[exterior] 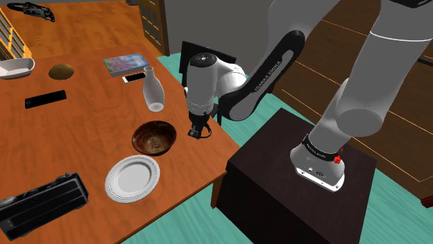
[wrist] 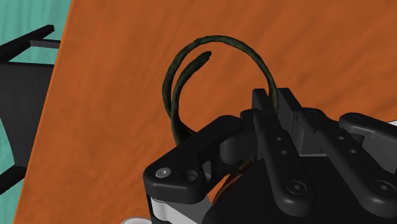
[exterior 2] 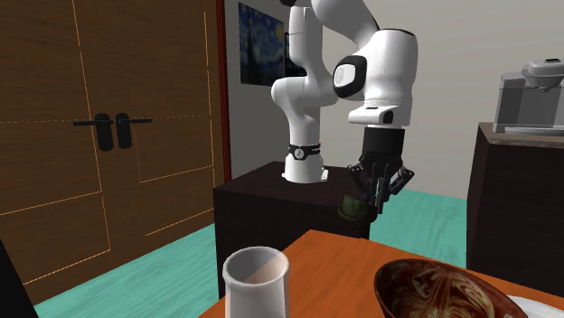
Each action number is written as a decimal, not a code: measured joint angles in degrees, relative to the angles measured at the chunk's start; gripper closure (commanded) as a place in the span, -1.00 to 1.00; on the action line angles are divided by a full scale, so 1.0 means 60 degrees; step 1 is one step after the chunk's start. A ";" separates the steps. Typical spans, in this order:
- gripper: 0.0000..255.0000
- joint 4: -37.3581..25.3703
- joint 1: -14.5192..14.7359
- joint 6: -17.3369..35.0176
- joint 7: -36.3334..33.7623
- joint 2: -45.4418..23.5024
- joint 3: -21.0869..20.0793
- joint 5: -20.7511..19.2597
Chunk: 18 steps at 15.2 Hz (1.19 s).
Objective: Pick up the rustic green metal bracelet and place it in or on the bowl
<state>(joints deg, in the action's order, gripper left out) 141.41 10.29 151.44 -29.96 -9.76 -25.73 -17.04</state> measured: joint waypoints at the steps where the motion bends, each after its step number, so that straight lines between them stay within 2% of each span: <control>1: 1.00 -0.0015 -0.0042 -0.0129 0.0137 0.0139 -0.0067 0.0175; 6: 1.00 -0.0026 -0.0173 -0.0707 0.0747 0.0831 -0.0298 0.0962; 8: 1.00 -0.0213 -0.0161 -0.0888 0.0775 0.0823 -0.0319 0.1013; 13: 1.00 -0.2224 0.0191 -0.1698 0.0125 -0.0624 -0.0186 0.0199; 18: 1.00 -0.4710 0.0822 -0.2682 -0.0311 -0.2348 0.0084 -0.0455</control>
<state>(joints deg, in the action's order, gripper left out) 113.15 15.23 135.35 -31.82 -23.85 -25.22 -19.77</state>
